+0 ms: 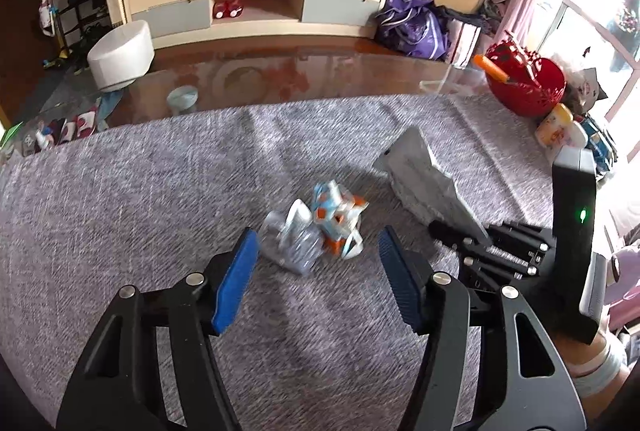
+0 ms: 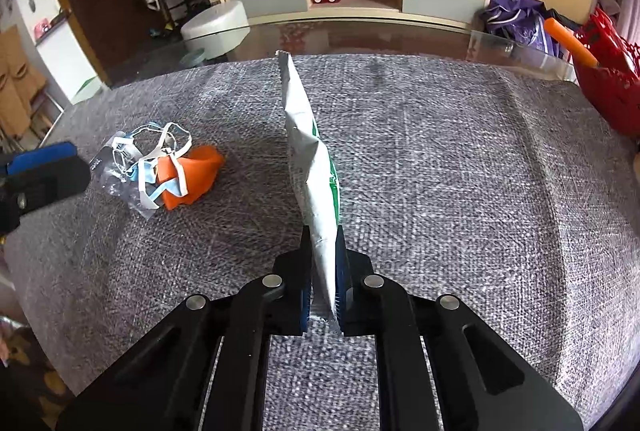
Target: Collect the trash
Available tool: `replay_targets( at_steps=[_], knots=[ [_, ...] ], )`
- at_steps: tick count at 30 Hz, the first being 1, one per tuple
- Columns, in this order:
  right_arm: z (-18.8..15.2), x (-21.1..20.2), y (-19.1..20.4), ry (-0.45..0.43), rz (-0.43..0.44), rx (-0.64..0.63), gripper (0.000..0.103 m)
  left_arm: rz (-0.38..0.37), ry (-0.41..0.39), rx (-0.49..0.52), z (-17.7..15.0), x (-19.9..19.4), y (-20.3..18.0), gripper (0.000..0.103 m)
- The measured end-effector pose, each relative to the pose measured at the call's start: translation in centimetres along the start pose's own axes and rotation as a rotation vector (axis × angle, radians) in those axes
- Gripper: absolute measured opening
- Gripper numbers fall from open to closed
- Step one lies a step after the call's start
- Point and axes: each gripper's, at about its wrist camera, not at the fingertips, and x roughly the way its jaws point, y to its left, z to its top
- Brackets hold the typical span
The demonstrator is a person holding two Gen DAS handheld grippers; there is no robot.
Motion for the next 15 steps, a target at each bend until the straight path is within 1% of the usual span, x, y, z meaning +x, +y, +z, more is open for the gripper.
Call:
replay_targets(
  at_steps=[4, 7, 11, 12, 13, 14, 15],
  knots=[
    [-0.1, 0.0, -0.7, 0.011, 0.011, 0.017, 0.011, -0.020, -0.012, 0.031, 1.4, 0.5, -1.1, 0.048],
    [-0.1, 0.0, -1.0, 0.018, 0.022, 0.023, 0.011, -0.028, -0.014, 0.055, 2.0, 0.8, -2.0, 0.045],
    [-0.1, 0.0, -1.1, 0.019, 0.028, 0.020, 0.011, -0.027, 0.009, 0.083, 2.5, 2.3, -2.8, 0.037],
    [-0.1, -0.1, -1.2, 0.019, 0.031, 0.022, 0.011, -0.027, 0.019, 0.086, 2.5, 2.7, -2.9, 0.031],
    [-0.1, -0.1, -1.2, 0.020, 0.034, 0.024, 0.011, -0.027, 0.028, 0.088, 2.4, 2.9, -2.8, 0.024],
    [-0.2, -0.1, -1.3, 0.020, 0.037, 0.028, 0.011, -0.024, 0.040, 0.089, 2.2, 3.3, -2.7, 0.019],
    [0.1, 0.0, -1.4, 0.021, 0.038, 0.029, 0.011, -0.022, 0.049, 0.090, 2.1, 3.6, -2.7, 0.012]
  ],
)
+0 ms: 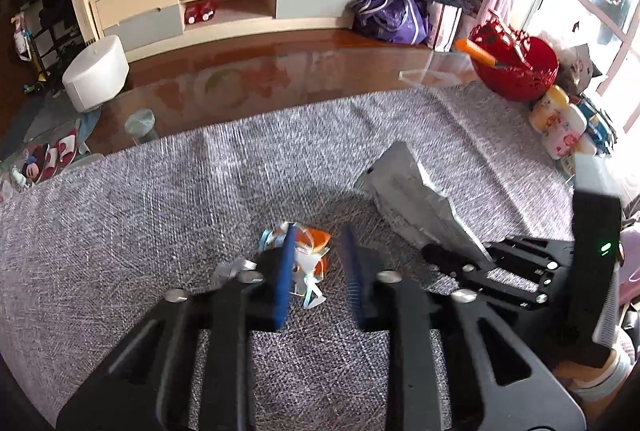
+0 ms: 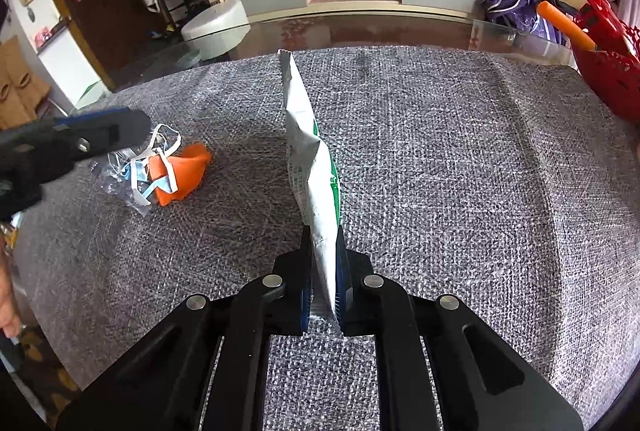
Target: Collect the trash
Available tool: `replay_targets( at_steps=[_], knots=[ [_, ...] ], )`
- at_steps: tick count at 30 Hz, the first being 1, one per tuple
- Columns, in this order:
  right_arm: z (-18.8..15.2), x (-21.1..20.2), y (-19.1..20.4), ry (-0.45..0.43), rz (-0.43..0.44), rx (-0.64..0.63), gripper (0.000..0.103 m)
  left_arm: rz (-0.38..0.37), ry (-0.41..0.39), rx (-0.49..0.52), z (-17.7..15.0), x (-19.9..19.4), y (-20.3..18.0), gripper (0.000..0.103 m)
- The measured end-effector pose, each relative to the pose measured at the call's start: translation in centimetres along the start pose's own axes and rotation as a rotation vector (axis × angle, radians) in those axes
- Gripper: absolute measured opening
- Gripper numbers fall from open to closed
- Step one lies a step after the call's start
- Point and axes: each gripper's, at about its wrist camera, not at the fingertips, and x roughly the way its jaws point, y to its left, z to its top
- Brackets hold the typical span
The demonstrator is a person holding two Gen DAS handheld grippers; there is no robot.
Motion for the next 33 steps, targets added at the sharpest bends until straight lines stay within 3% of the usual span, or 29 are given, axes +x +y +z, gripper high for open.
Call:
replay_targets(
  at_steps=[2, 17, 28, 33],
  knots=[
    [0.0, -0.1, -0.1, 0.000, 0.000, 0.000, 0.011, 0.006, 0.014, 0.002, -0.4, 0.4, 0.2, 0.000],
    [-1.0, -4.1, 0.3, -0.049, 0.007, 0.003, 0.011, 0.042, -0.037, -0.003, -3.5, -4.7, 0.0, 0.000],
    [-4.2, -10.6, 2.5, -0.110, 0.017, -0.018, 0.011, 0.042, -0.094, 0.009, -7.9, -11.9, -3.1, 0.000],
    [-5.4, -11.6, 2.6, -0.118, 0.023, -0.011, 0.011, 0.056, -0.076, -0.002, -9.8, -12.5, -3.1, 0.000]
  ],
)
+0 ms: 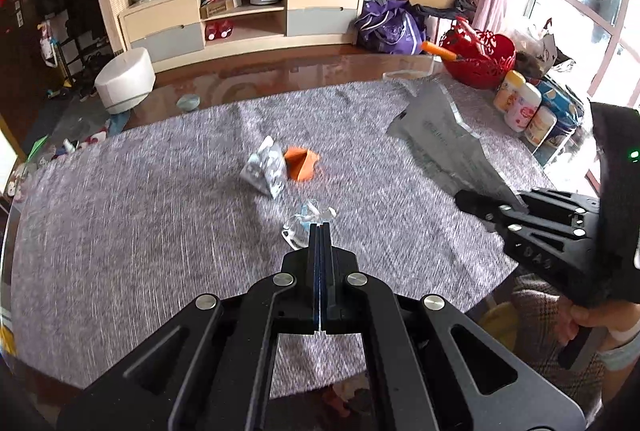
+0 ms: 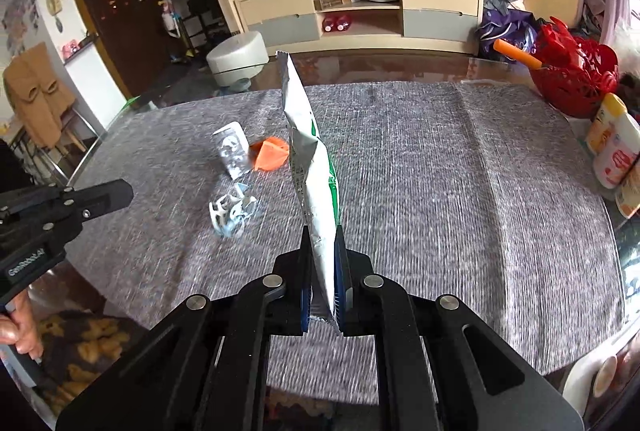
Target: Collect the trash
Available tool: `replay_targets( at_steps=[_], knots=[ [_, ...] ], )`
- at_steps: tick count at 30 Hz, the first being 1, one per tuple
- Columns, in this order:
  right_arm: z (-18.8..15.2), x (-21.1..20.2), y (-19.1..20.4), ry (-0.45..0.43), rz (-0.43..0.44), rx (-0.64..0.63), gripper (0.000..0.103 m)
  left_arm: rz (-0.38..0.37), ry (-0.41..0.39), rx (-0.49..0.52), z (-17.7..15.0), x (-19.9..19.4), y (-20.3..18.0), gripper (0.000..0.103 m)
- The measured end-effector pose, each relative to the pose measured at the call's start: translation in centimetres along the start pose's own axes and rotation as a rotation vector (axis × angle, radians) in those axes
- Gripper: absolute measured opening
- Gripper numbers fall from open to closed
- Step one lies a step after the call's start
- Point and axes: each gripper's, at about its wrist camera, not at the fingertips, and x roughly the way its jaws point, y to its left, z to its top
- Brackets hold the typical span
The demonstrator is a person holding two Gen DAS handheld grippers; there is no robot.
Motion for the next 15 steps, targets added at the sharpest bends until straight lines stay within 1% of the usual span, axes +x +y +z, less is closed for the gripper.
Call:
replay_targets(
  at_steps=[3, 5, 6, 7, 11, 15],
  knots=[
    [-0.5, 0.2, -0.4, 0.005, 0.004, 0.005, 0.011, 0.002, 0.030, -0.006, -0.9, 1.1, 0.4, 0.000],
    [-0.6, 0.5, -0.8, 0.007, 0.001, 0.000, 0.011, 0.002, 0.046, -0.010, -1.3, 2.3, 0.7, 0.011],
    [-0.8, 0.6, -0.8, 0.006, -0.001, -0.005, 0.011, 0.003, 0.049, -0.016, -1.4, 2.8, 0.9, 0.021],
    [-0.9, 0.8, -0.8, 0.007, -0.003, -0.009, 0.011, 0.002, 0.053, -0.023, -1.6, 3.6, 1.2, 0.026],
    [-1.4, 1.6, -0.9, 0.012, 0.014, -0.003, 0.011, -0.002, 0.078, -0.027, -1.5, 6.4, 1.7, 0.037],
    [-1.1, 2.7, -1.5, 0.020, 0.036, 0.013, 0.011, 0.010, 0.086, -0.012, -0.9, 8.9, 1.5, 0.052]
  ],
)
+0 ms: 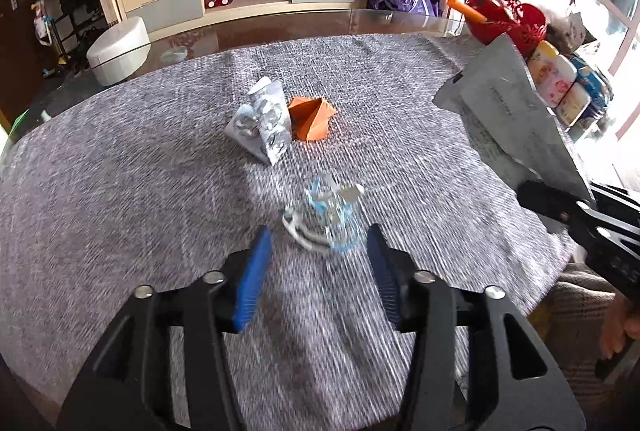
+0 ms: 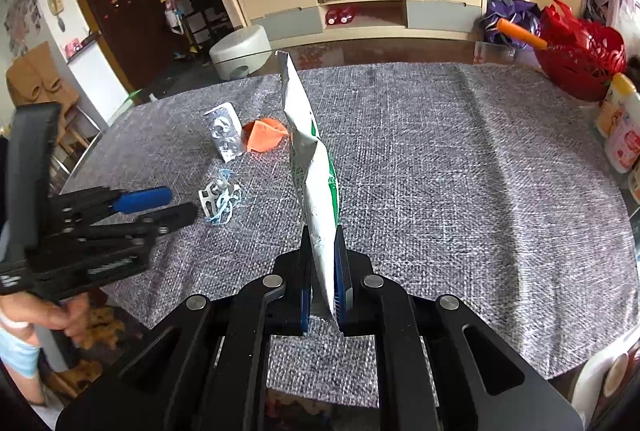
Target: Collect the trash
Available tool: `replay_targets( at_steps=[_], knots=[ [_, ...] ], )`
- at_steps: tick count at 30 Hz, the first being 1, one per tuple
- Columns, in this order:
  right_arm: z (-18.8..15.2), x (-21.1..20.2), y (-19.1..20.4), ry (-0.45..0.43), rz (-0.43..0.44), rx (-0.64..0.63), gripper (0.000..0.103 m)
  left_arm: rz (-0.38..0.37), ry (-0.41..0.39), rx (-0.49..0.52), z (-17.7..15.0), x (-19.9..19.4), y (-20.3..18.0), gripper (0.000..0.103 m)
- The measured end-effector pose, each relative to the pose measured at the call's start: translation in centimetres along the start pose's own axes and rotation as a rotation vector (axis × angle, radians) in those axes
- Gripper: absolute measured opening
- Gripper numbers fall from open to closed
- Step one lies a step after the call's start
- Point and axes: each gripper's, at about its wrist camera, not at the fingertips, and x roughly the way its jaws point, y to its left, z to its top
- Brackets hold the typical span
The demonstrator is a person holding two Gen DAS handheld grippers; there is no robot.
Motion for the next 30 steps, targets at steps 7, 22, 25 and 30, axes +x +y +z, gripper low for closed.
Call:
replay_targets(
  at_steps=[7, 22, 25, 30],
  knots=[
    [0.1, 0.6, -1.0, 0.005, 0.003, 0.016, 0.011, -0.014, 0.015, 0.014, 1.8, 3.4, -0.3, 0.054],
    [-1.7, -2.8, 0.3, -0.040, -0.036, 0.014, 0.011, -0.022, -0.029, -0.023, 0.4, -2.5, -0.7, 0.013],
    [-2.8, -4.8, 1.4, -0.062, -0.028, 0.005, 0.011, -0.007, -0.061, -0.015, -1.3, -5.9, -1.5, 0.013],
    [-5.2, -7.0, 3.3, -0.067, -0.021, -0.019, 0.011, -0.026, -0.083, -0.017, -4.8, -9.4, -2.8, 0.013]
  ],
)
